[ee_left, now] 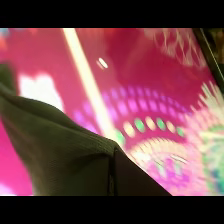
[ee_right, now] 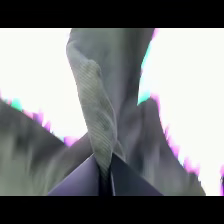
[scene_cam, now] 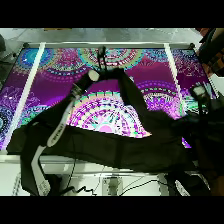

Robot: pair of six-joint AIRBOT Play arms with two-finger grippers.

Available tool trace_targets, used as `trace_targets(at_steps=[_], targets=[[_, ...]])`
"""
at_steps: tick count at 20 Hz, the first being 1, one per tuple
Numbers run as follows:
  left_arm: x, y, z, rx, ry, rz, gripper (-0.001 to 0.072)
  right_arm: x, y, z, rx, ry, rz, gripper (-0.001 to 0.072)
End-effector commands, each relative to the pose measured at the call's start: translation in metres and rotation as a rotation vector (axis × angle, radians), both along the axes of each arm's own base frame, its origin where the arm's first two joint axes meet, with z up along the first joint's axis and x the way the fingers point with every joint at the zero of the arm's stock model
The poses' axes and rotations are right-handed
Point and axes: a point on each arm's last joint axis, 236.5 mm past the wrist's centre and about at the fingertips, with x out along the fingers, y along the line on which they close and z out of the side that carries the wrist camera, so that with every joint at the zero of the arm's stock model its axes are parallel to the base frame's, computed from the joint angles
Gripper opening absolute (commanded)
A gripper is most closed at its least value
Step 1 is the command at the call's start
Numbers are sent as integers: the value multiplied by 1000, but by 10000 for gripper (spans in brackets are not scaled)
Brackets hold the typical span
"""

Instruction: Fold the clothes and pants, and hang the long-sleeved shirts on hangers.

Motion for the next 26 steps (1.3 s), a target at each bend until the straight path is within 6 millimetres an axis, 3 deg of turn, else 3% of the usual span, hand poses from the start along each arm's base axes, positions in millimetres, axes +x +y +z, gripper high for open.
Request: trace_targets(at_steps=[1, 6, 7, 9, 12, 15, 17, 18, 21, 23, 25, 26], targets=[[-4, 66, 74, 283, -221, 5, 16, 84, -3, 42, 40, -319, -76, 29], [-13, 181, 170, 645, -442, 169, 16, 167, 3, -25, 52, -286, -123, 29], [-20, 195, 183, 648, -439, 190, 17, 180, 5, -35, 71, -292, -138, 29], [-38, 219, 186, 677, -372, 198, 17, 201, 5, -53, 81, -305, -162, 30], [-69, 267, 154, 811, -159, 191, 17, 210, 5, -77, 75, -277, -170, 29], [-124, 323, 105, 975, 184, 170, 16, 211, 5, -80, 76, -274, -172, 29], [-153, 343, 86, 1007, 349, 152, 17, 212, 5, -79, 78, -278, -173, 29], [-157, 348, 81, 1018, 375, 141, 17, 212, 5, -79, 77, -278, -173, 30], [-149, 355, 55, 1113, 365, -22, 17, 212, 5, -79, 77, -277, -173, 29], [-119, 351, 30, 1134, 325, -58, 17, 212, 5, -80, 77, -277, -173, 29], [-87, 327, -5, 1063, 289, -92, 16, 212, 5, -80, 76, -276, -173, 29], [-74, 306, -27, 989, 282, -127, 17, 212, 5, -81, 76, -275, -173, 29]])
